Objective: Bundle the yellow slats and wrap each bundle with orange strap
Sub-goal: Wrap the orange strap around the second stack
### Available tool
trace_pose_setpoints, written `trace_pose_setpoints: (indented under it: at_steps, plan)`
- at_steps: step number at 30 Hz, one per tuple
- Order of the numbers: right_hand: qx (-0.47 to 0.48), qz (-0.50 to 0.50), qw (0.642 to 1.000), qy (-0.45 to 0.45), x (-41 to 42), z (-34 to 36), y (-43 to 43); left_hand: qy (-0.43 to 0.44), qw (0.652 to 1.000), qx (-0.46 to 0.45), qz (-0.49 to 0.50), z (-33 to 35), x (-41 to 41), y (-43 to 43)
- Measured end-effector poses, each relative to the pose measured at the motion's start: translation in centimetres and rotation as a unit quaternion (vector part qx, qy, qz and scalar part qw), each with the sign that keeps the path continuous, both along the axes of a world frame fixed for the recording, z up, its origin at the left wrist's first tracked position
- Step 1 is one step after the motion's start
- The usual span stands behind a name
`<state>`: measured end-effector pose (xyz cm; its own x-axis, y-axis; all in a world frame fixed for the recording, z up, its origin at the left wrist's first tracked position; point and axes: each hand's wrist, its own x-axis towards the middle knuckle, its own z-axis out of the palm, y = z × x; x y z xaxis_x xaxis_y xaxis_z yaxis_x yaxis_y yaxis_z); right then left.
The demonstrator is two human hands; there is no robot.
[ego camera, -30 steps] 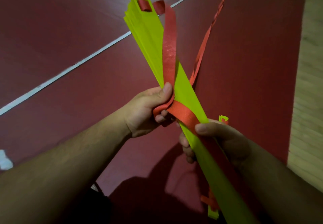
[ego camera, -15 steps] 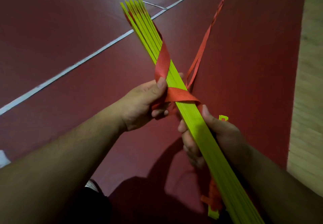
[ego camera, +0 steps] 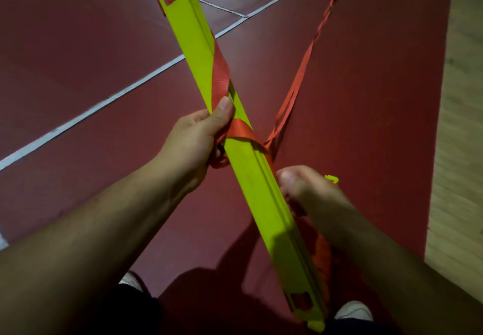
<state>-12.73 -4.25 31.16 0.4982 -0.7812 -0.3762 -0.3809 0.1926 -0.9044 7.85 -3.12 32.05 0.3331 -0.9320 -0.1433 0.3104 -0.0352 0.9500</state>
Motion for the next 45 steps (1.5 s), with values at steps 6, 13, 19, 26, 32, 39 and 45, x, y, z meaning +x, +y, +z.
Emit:
trace_pose_setpoints:
  at_steps: [6, 13, 19, 26, 32, 39, 45]
  plan:
    - [-0.217, -0.018, 0.960, 0.178, 1.7, -1.2, 3.1, -0.022, 0.997, 0.039, 0.067, -0.2, -0.4, -0.4]
    - [-0.052, -0.019, 0.998, 0.025, 0.5, 0.2, 1.4, -0.224, 0.965, -0.052, -0.128, 0.0, 3.5, 0.2]
    - [-0.001, -0.007, 1.000, -0.017, -0.2, 0.4, 1.1, -0.249, 0.955, -0.005, -0.163, -0.1, 3.1, 0.6]
    - [-0.010, -0.030, 0.997, -0.068, -0.1, 0.6, 1.0, -0.233, 0.965, -0.040, -0.111, -0.4, 2.5, 0.4]
    - [0.070, -0.037, 0.988, -0.134, -0.5, 0.2, 0.6, -0.241, 0.960, -0.014, -0.144, -1.3, 2.4, 0.8]
    - [0.248, 0.103, 0.924, -0.272, -0.2, 0.3, 2.2, -0.065, 0.962, -0.055, -0.258, -2.2, 0.7, 1.2]
    - [0.374, 0.213, 0.818, -0.382, -0.6, 0.2, 2.4, 0.063, 0.958, -0.078, -0.267, -2.3, -1.1, 1.3]
